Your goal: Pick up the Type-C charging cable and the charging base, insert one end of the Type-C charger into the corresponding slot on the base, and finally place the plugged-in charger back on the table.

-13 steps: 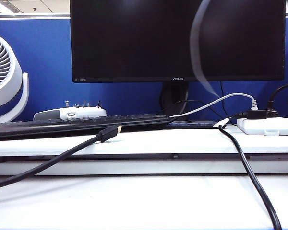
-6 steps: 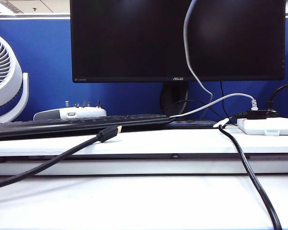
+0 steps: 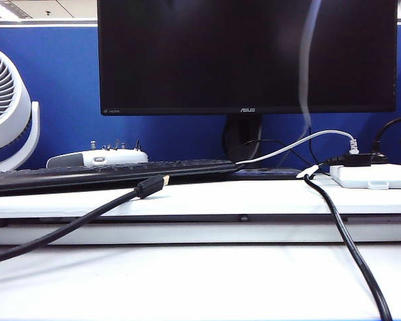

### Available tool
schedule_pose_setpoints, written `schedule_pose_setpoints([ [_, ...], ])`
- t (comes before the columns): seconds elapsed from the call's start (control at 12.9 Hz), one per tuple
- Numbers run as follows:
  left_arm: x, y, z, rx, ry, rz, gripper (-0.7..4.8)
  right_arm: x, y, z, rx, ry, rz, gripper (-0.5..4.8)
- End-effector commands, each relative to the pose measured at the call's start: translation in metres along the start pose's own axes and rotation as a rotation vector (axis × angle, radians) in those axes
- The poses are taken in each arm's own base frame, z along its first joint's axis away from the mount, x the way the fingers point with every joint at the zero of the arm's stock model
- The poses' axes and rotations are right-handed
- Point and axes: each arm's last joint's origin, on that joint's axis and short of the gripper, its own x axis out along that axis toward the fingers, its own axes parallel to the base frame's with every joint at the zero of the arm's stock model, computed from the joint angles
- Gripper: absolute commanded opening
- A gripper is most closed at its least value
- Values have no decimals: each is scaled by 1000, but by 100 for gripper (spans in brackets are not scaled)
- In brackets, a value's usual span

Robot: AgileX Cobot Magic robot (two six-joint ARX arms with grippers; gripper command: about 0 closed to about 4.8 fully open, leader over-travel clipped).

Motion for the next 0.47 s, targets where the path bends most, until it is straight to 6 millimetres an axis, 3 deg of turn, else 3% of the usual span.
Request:
schedule_pose_setpoints([
  [0.08, -2, -6, -1, -2, 17, -33, 79, 1, -1, 1, -115, -10, -4, -5],
  [0.47, 1, 7, -2, -150, 45, 51, 79, 10, 8, 6, -194, -83, 23, -5],
])
